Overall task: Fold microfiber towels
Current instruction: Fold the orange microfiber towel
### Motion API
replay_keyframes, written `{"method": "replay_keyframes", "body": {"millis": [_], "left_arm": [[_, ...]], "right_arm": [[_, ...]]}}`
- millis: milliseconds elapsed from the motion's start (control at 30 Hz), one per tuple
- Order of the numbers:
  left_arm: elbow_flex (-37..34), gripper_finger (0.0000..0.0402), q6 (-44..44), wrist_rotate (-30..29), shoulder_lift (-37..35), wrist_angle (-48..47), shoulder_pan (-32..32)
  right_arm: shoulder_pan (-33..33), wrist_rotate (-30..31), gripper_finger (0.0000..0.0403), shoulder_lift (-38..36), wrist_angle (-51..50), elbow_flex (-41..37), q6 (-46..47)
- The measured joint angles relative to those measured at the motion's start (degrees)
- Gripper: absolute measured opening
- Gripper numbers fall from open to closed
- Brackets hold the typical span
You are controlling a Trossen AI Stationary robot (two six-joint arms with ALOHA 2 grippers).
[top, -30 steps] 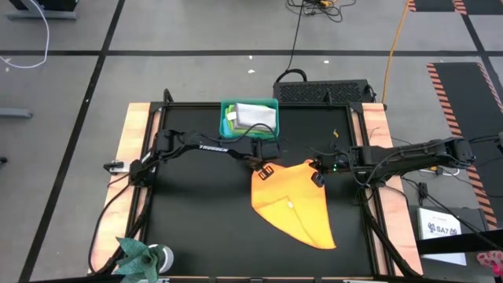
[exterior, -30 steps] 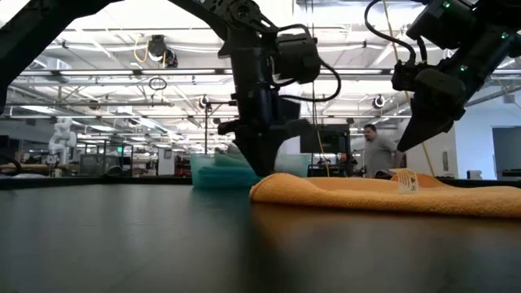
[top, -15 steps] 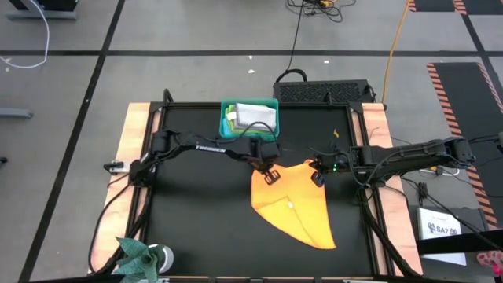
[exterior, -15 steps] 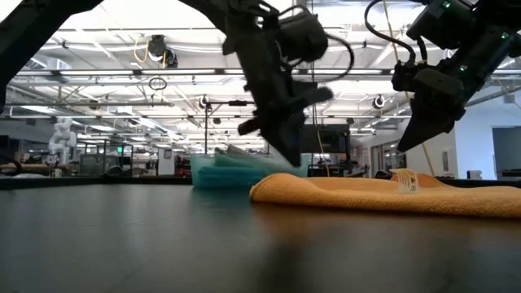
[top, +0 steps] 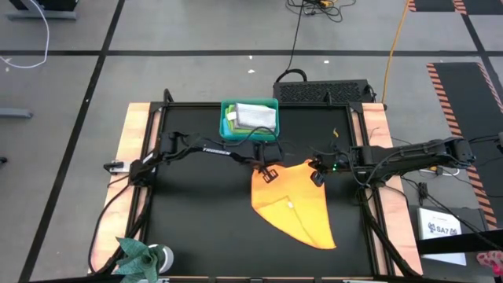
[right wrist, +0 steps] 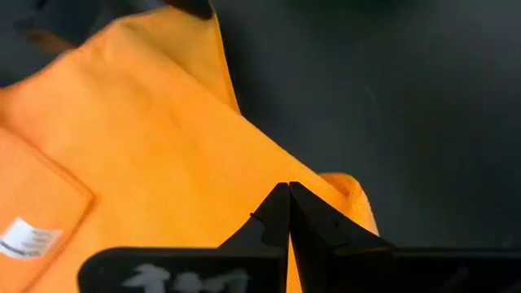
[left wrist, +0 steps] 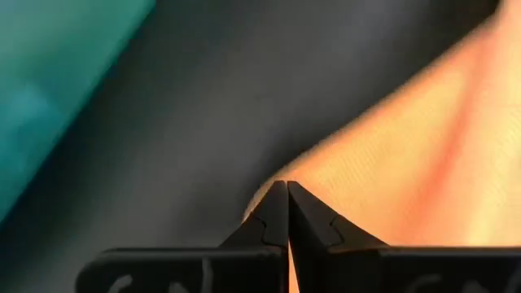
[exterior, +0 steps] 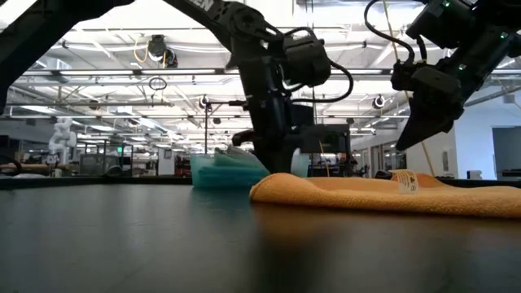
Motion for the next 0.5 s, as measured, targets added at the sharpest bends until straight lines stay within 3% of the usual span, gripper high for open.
{"method": "replay_keyframes", "body": {"millis": [500], "left_arm": [[0.1,0.0001,-4.4,-5.9,1.2,-10.9,2.0]], "right_arm": [[0.0,-0.4,0.0000,0.0,-1.4,0.0,-0.1]]}}
